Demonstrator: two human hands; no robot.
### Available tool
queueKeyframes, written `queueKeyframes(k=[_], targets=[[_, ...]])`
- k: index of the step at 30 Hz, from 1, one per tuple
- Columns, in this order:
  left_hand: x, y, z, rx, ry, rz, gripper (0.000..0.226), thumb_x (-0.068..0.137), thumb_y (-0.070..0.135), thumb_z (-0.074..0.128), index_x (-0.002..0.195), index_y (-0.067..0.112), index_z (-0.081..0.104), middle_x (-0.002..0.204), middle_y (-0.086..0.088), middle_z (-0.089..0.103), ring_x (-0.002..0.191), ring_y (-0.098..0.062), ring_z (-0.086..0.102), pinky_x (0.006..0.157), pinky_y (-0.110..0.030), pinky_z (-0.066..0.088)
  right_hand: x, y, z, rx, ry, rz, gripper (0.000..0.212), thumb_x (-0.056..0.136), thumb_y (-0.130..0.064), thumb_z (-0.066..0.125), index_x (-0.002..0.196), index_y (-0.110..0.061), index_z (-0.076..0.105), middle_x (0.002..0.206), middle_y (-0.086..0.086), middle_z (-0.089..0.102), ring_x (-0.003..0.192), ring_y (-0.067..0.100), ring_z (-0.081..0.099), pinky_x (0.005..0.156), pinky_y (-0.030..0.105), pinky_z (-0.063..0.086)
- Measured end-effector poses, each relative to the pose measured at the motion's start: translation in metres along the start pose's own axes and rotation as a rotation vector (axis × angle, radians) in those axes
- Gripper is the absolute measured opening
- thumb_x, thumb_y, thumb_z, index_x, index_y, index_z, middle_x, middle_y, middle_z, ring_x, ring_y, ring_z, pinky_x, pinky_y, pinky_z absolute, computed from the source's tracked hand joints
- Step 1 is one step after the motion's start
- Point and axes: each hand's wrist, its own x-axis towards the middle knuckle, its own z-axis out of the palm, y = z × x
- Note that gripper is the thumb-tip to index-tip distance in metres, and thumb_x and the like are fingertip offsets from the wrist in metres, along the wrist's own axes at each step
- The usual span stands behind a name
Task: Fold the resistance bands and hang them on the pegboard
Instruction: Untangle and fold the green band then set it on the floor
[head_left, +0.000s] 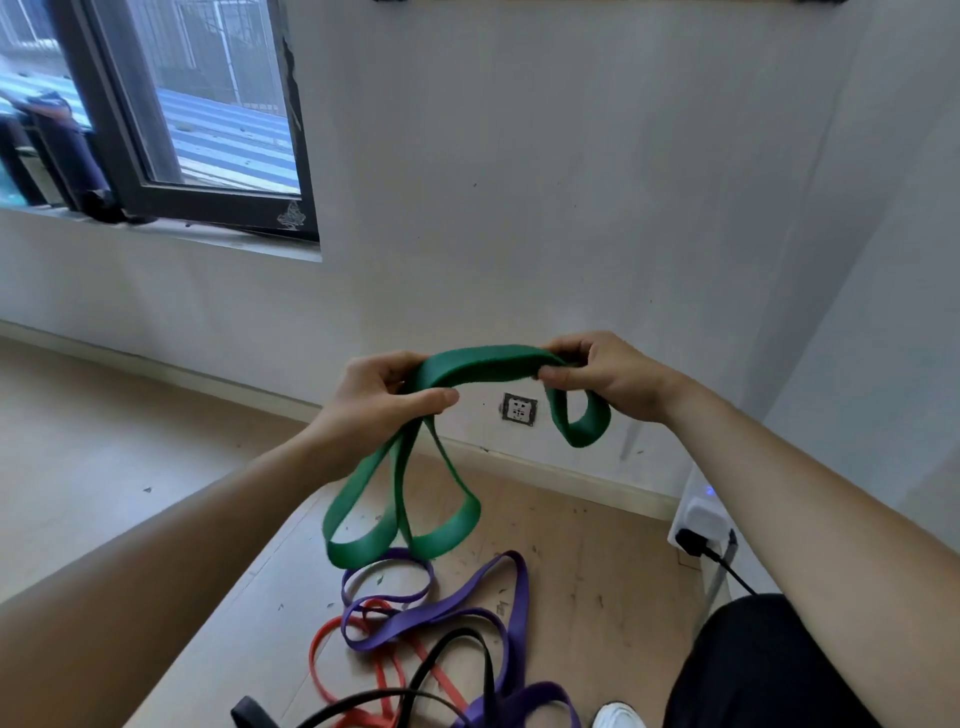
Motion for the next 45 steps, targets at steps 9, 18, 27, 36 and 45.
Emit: queueKeyframes(k=[9,18,27,36,45], targets=[[-0.003,0.014,-0.001,0.114,-0.112,0.091,0.033,0.079,0.007,0.083,0.110,0.013,0.074,0.097,-0.005,0.079,0.089,-0.017,0.076,0.079,-0.022,0.059,0.006,-0.020,0.050,-0.199,-0.229,0.025,0.066,0.080,-0.026,0.086,0.140,-0.025,0.057,0.129,-0.008,0.067,0.121,0.007,0.060,0.101,0.023,0.048],[-0.010,0.009,-0.022,0.257,-0.171,0.052,0.045,0.077,0.011,0.086,0.117,0.013,0.066,0.092,-0.008,0.078,0.085,-0.022,0.076,0.075,-0.027,0.062,0.009,-0.043,0.081,-0.286,-0.223,-0.119,0.028,0.085,-0.018,0.081,0.110,-0.007,0.073,0.099,0.014,0.074,0.094,0.030,0.070,0.089,0.048,0.057],[-0.015,-0.007,-0.019,0.260,-0.206,0.046,0.025,0.085,0.014,0.081,0.106,0.011,0.070,0.088,-0.011,0.071,0.081,-0.023,0.071,0.085,-0.047,0.060,0.004,-0.050,0.062,-0.019,-0.130,-0.175,0.024,0.092,-0.009,0.072,0.115,-0.005,0.069,0.092,-0.002,0.070,0.084,0.007,0.066,0.076,0.021,0.050],[-0.007,0.005,-0.011,-0.071,-0.061,0.027,0.031,0.086,0.006,0.077,0.114,0.016,0.071,0.101,-0.004,0.079,0.097,-0.020,0.075,0.086,-0.024,0.058,-0.001,-0.036,0.043,-0.158,-0.181,-0.029,0.026,0.092,-0.016,0.073,0.117,-0.011,0.070,0.108,0.011,0.074,0.103,0.024,0.071,0.099,0.045,0.056],[-0.007,0.006,-0.006,-0.028,-0.089,0.061,0.037,0.086,0.006,0.077,0.122,0.006,0.069,0.107,-0.008,0.077,0.100,-0.020,0.075,0.086,-0.023,0.057,0.001,-0.049,0.069,-0.125,-0.143,-0.140,0.032,0.089,-0.013,0.077,0.120,-0.014,0.069,0.101,-0.003,0.074,0.088,0.008,0.072,0.076,0.019,0.054]])
